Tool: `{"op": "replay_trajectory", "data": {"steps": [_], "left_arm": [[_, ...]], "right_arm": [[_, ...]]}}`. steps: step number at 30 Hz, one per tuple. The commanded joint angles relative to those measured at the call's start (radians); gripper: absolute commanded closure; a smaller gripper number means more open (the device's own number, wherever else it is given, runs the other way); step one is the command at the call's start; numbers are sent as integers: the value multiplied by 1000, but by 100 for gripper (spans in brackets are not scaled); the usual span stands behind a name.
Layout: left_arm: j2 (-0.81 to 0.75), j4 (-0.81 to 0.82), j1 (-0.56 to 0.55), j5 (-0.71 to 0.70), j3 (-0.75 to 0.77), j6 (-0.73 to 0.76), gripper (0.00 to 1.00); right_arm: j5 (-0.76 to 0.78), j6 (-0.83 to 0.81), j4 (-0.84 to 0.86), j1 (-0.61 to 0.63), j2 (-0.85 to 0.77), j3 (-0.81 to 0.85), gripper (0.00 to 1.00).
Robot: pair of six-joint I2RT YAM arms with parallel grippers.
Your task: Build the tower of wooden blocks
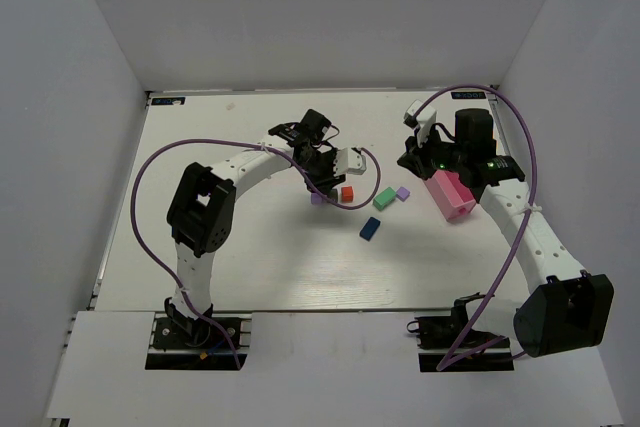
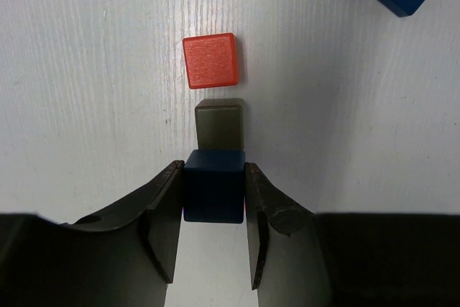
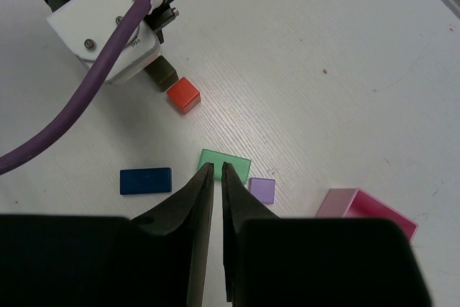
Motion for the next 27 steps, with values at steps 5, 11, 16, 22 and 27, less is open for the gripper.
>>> {"op": "replay_trajectory", "data": {"steps": [5, 11, 16, 22, 27], "left_arm": [[-33, 9, 3, 14, 0, -5, 83], [-33, 9, -7, 5, 0, -5, 82], [-24, 9, -7, 5, 0, -14, 81], [-24, 9, -7, 5, -9, -14, 80], [-24, 9, -7, 5, -18, -14, 80]], "right_arm": [[-7, -8, 11, 6, 1, -1, 85], [-8, -8, 8, 4, 1, -2, 85], [-10, -8, 10, 4, 0, 1, 85], [-11, -8, 10, 6, -2, -1, 85], [-11, -7, 8, 3, 4, -2, 85]]}}
